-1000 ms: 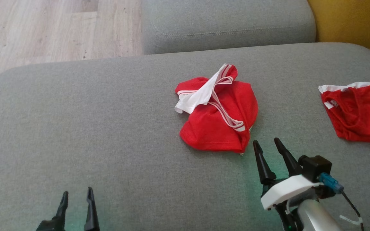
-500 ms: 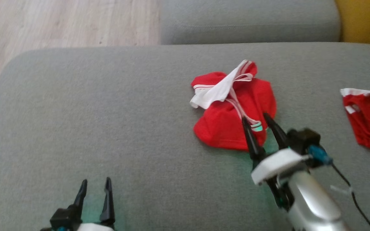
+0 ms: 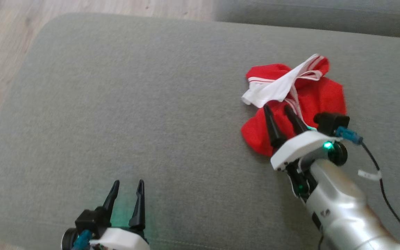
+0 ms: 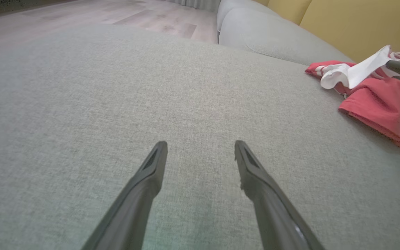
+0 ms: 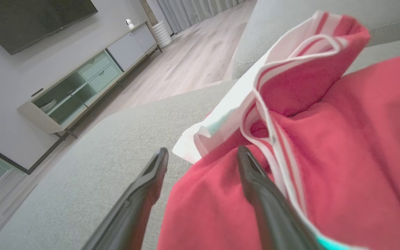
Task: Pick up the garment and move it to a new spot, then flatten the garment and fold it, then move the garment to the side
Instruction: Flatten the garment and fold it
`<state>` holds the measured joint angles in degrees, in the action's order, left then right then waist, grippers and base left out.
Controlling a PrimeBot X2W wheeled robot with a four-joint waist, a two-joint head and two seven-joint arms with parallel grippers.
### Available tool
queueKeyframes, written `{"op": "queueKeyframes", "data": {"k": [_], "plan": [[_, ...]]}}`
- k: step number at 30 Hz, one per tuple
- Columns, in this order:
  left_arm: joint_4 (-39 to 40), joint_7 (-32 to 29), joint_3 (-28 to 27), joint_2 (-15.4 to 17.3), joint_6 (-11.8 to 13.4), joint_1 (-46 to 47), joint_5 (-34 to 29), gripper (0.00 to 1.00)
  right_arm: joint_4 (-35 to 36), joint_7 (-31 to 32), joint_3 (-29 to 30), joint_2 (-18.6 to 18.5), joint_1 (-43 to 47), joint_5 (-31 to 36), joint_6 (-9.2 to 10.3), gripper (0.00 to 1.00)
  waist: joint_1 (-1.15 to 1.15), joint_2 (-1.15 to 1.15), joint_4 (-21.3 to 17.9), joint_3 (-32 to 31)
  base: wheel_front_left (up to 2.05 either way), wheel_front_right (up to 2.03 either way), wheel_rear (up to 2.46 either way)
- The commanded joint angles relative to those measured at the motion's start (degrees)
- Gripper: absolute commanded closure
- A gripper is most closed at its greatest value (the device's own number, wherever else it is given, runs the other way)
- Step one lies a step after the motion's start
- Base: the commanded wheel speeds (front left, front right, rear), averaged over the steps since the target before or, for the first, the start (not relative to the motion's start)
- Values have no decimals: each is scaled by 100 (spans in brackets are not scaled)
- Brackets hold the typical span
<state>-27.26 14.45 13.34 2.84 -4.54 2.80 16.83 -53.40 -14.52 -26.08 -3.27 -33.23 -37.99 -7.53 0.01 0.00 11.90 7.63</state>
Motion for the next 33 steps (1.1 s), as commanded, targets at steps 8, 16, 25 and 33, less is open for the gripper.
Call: {"op": "queueKeyframes", "data": {"k": [8, 16, 25, 33], "plan": [[203, 54, 15, 4, 91, 335, 140, 0, -125, -46, -90, 39, -619, -455, 4, 0, -1, 0, 265, 268, 0, 0, 0], [169, 55, 51, 4, 83, 370, 213, 0, -144, -47, -56, 39, -773, -655, 4, 1, -1, 0, 262, 287, 0, 0, 0], [67, 55, 180, 4, 118, 433, 504, 0, -279, -47, 67, 39, -1121, -701, 4, 100, -1, 0, 351, 305, 0, 0, 0], [-79, 55, 243, 4, 71, 320, 512, 0, 818, -48, 493, 39, -2362, -328, 4, 100, -1, 0, 585, 9, 0, 0, 0]]}}
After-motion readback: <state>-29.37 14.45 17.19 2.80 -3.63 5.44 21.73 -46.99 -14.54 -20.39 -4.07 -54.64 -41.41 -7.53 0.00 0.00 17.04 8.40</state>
